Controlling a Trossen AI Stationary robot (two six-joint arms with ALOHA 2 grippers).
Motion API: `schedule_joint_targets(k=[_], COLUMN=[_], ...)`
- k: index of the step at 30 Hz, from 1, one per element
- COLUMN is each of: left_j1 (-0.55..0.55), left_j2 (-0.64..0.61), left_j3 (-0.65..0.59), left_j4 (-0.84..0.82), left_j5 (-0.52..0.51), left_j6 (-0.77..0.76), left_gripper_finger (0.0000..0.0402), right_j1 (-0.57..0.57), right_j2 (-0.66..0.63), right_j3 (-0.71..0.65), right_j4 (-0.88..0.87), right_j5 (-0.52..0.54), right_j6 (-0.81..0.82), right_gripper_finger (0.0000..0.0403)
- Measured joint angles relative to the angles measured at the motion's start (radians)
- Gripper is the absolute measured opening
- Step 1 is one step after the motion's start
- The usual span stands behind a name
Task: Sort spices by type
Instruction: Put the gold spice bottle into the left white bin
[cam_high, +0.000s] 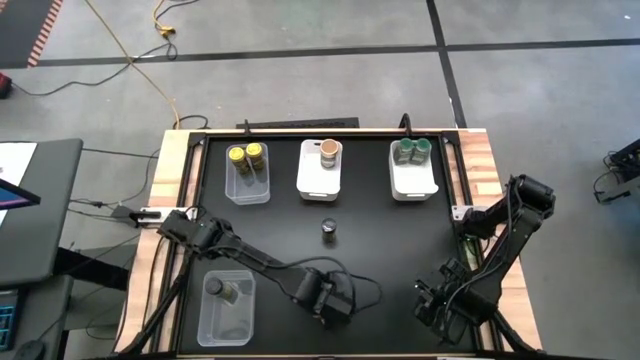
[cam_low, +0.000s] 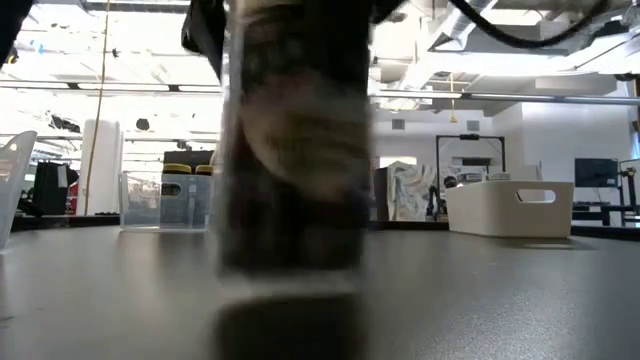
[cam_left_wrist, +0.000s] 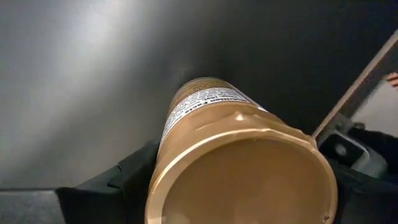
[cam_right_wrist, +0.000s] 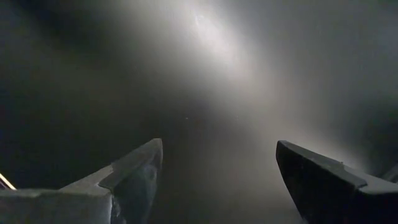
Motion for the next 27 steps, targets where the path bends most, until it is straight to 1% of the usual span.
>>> schedule_joint_targets(k=[3, 9, 12, 14, 16, 19, 21, 25, 27], left_j1=[0.027, 0.119, 0.197, 0.258, 0.332, 0.459, 0.548, 0.684, 0.733], left_j2=[-0.065, -0.248, -0.353, -0.421, -0.466, -0.490, -0.486, -0.435, -0.397], left_j3=[0.028, 0.039, 0.039, 0.021, 0.012, 0.011, 0.010, 0.009, 0.009], left_j4=[-0.087, -0.257, -0.332, -0.315, -0.293, -0.312, -0.307, -0.258, -0.246], left_j5=[-0.012, -0.092, -0.157, -0.189, -0.196, -0.180, -0.158, -0.053, -0.042], left_j6=[0.058, 0.225, 0.360, 0.498, 0.599, 0.733, 0.858, 1.091, 1.173], left_gripper_finger=[0.0276, 0.0279, 0.0279, 0.0279, 0.0279, 0.0279, 0.0279, 0.0279, 0.0279], right_j1=[-0.005, -0.051, -0.089, -0.118, -0.150, -0.201, -0.235, -0.303, -0.335], right_j2=[0.000, 0.000, 0.000, 0.000, 0.000, 0.000, 0.000, 0.000, 0.000], right_j3=[0.000, 0.001, 0.000, 0.001, 0.000, 0.001, 0.000, 0.000, 0.000], right_j4=[0.000, -0.007, -0.009, -0.009, -0.010, -0.010, -0.012, -0.023, -0.036], right_j5=[0.038, 0.065, 0.065, 0.066, 0.066, 0.066, 0.066, 0.066, 0.065], right_j6=[0.024, 0.033, 0.033, 0.019, -0.006, -0.047, -0.050, -0.053, -0.041], right_gripper_finger=[0.0342, 0.0342, 0.0342, 0.0342, 0.0342, 0.0342, 0.0342, 0.0342, 0.0342])
